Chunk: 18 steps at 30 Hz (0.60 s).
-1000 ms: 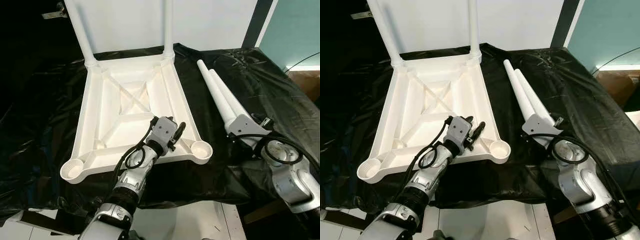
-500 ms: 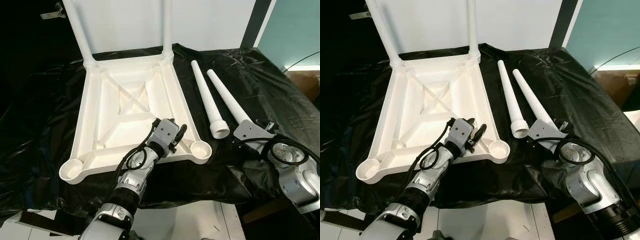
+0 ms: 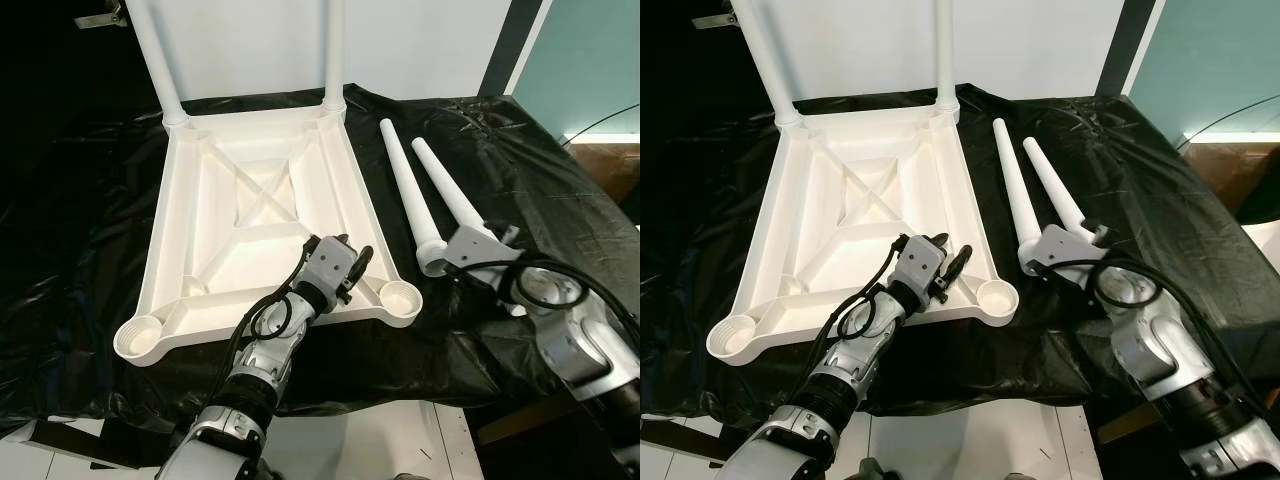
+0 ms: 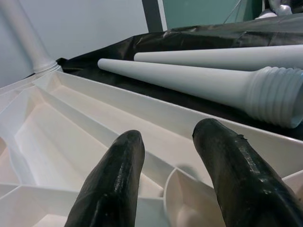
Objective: Building children table
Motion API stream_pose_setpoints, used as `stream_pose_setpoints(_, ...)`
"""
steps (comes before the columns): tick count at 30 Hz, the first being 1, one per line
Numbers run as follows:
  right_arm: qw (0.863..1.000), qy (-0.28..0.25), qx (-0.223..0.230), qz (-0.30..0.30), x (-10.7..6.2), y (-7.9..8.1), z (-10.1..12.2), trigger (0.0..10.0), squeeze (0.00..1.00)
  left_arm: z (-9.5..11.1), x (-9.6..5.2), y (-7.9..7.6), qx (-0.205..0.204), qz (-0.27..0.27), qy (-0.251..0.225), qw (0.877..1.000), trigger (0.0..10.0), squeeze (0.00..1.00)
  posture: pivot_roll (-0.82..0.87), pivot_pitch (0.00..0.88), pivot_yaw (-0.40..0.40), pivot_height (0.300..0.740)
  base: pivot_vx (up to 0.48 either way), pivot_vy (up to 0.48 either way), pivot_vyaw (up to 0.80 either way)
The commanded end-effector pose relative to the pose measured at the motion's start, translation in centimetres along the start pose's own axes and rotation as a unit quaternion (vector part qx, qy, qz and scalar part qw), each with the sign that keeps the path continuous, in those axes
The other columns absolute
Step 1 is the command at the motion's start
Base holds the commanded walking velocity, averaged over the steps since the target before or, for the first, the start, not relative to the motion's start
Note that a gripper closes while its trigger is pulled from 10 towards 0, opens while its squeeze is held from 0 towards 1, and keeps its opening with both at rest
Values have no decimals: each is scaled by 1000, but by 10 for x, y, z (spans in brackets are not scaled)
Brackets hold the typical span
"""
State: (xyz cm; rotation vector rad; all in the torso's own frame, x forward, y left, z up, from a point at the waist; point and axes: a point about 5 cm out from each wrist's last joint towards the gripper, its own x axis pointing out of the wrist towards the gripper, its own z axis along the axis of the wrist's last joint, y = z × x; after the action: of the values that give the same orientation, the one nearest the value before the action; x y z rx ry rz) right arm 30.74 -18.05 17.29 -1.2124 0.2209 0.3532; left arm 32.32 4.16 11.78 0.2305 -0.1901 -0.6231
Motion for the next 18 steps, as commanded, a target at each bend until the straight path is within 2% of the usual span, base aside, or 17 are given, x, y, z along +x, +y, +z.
stream_pose_setpoints(1,1000,-11,-12,13,4,3,6,10000,0,-8,-3,1,3,44,17,999,10000,0,-111,36,-42,740,0,0,0)
stream_pose_setpoints(6,1000,-21,-1,11,6,2,13,10000,0,-8,-3,0,3,43,17,999,10000,0,-111,35,-43,740,0,0,0)
stream_pose_setpoints(11,1000,-10,-11,17,10,5,10,10000,0,-8,-2,0,3,43,17,999,10000,0,-112,33,-46,740,0,0,0)
stream_pose_setpoints(18,1000,-1,23,18,7,6,7,10000,0,-8,-2,0,4,41,17,999,10000,0,-121,27,-39,740,0,0,0)
